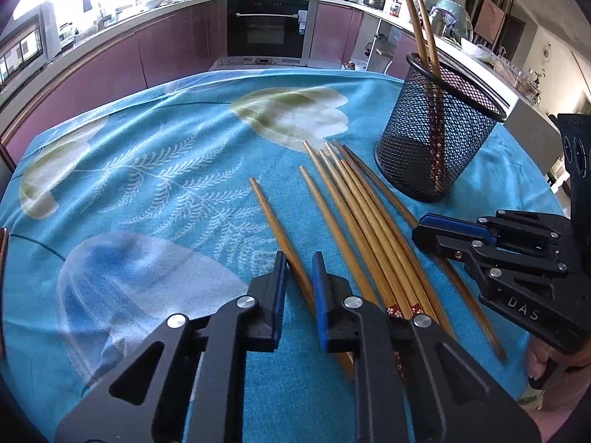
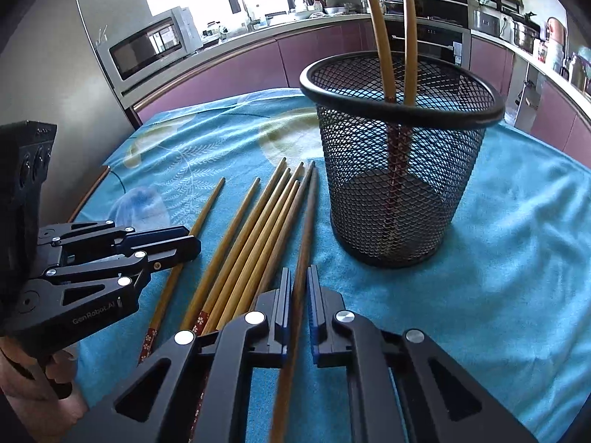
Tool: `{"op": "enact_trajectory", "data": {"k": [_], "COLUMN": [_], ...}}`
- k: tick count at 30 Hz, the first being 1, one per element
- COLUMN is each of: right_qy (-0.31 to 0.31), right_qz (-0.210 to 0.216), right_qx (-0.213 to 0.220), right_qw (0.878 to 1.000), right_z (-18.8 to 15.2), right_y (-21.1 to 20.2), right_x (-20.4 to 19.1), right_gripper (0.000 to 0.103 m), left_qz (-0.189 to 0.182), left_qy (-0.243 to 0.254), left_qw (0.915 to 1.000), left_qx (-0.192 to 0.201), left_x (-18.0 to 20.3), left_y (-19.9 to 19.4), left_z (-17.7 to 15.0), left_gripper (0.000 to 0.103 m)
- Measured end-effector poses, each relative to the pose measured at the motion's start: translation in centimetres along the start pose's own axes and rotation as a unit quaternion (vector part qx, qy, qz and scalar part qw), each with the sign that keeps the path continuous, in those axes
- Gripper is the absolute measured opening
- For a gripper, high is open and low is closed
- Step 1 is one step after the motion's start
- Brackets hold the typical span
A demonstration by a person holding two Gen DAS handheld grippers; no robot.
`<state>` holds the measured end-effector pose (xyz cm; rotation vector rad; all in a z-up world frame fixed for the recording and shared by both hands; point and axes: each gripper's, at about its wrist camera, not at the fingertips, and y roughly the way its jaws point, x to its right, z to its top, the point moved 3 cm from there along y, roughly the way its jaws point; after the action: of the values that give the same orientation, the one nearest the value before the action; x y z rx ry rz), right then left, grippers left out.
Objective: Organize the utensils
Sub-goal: 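Close the right gripper on a chopstick while the left gripper grasps another chopstick, then raise both held chopsticks upright and carry them over the mesh holder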
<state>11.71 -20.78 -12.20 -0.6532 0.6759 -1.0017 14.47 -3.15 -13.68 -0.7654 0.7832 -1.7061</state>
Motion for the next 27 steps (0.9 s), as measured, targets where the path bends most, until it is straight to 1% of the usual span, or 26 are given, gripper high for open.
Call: {"op": "enact_trajectory", "data": {"k": [7,9,11,14,16,17,18,20,22,25,27], "right_qy": [0.001,0.000,0.000,0.000,0.002,0.001,0.001,0.001,-0.002,-0.005,-0.006], "right_qz": [0.014,0.019,0.027,0.040,0.048,0.048,0.047,0.049,0.046,0.048,0.051], "right_qx": [0.006,0.009,0.012,0.018,0.022,0.022,0.024,0.024,0.025,0.026,0.029], "right_qw": [1.000,1.000,1.000,0.999,0.999,0.999,0.999,0.999,0.999,0.999,0.998], "right_z": [-0.2,-0.2,-0.3,-0.3,-0.3,-0.3,-0.3,-0.4,-0.4,-0.4,-0.3], "right_y": [-0.9,-1.2,-1.6,-2.4,-2.8,-2.8,-3.0,-3.1,-3.1,-3.2,-3.4], "right_x": [0.0,0.0,0.0,0.1,0.2,0.1,0.1,0.1,0.1,0.0,-0.1], "right_gripper": [0.006,0.006,0.006,0.006,0.006,0.006,0.006,0.006,0.006,0.006,0.006], "left_qz": [0.000,-0.002,-0.006,-0.007,-0.008,-0.004,0.000,0.005,0.006,0.011,0.016], "left_qy": [-0.013,-0.014,-0.014,-0.007,-0.003,-0.003,-0.002,0.001,0.002,0.007,0.007], "left_qw": [0.9999,0.9999,0.9998,0.9998,0.9999,0.9999,1.0000,1.0000,1.0000,0.9999,0.9999], "left_qx": [0.007,0.010,0.012,0.017,0.010,0.009,0.008,0.003,-0.003,-0.001,0.001], "left_x": [-0.1,0.0,-0.1,0.1,0.1,0.0,0.1,0.2,0.2,0.3,0.3], "left_y": [-0.5,-0.8,-1.1,-1.7,-1.6,-1.5,-1.4,-0.9,-0.4,-0.2,0.0], "left_z": [-0.1,-0.1,-0.1,0.0,-0.1,-0.2,-0.3,-0.5,-0.6,-0.5,-0.5], "left_gripper": [0.009,0.004,0.003,0.003,0.003,0.007,0.014,0.018,0.019,0.019,0.013]}}
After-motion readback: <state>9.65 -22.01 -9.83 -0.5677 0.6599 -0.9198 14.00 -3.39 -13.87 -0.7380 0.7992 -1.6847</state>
